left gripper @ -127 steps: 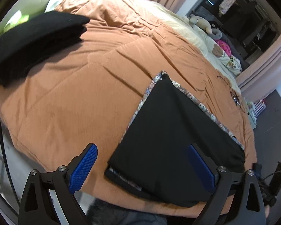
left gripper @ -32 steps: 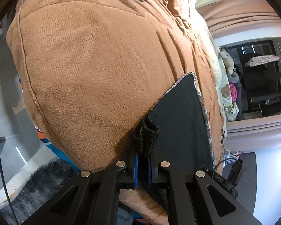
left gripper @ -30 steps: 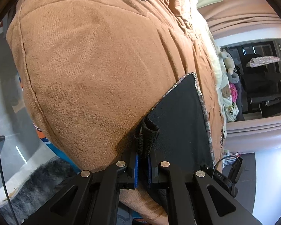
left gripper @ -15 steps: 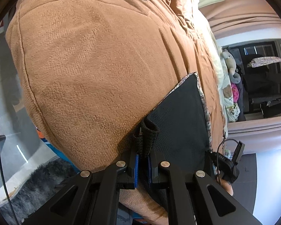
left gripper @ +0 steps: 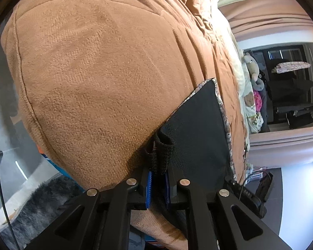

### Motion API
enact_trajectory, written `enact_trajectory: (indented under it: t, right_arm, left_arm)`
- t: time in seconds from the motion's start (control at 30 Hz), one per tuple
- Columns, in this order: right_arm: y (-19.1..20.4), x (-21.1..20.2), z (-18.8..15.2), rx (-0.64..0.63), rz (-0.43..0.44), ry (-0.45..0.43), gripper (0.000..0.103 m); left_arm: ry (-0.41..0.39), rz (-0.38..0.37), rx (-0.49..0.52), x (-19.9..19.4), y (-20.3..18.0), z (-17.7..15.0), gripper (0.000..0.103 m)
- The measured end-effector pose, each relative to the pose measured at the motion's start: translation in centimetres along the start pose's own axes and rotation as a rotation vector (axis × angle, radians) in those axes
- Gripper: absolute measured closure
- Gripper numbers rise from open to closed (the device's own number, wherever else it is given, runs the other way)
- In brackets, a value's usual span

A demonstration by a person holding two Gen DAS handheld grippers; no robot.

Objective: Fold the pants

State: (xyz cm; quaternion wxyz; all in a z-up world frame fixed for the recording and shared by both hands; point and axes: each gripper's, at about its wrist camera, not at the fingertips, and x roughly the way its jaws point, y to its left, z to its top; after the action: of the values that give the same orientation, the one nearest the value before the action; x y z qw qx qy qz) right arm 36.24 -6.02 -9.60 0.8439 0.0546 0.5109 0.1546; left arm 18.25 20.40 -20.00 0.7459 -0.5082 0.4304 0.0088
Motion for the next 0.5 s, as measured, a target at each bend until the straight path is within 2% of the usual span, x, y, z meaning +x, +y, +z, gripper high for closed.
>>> enact_trajectory:
  t: [0.2, 0.5]
  right_arm:
    - [-0.3, -2.9, -3.2, 0.006, 0.02, -0.001, 0.103]
    - [1.3, -3.0, -6.8, -0.026, 0.038, 0.017, 0.103]
  left_arm:
    - [-0.003, -0.009, 0.008, 0.3, -0.1, 0.1, 0.094]
    - [0.0, -0.009, 0.024, 0.3, -0.3, 0.1, 0.094]
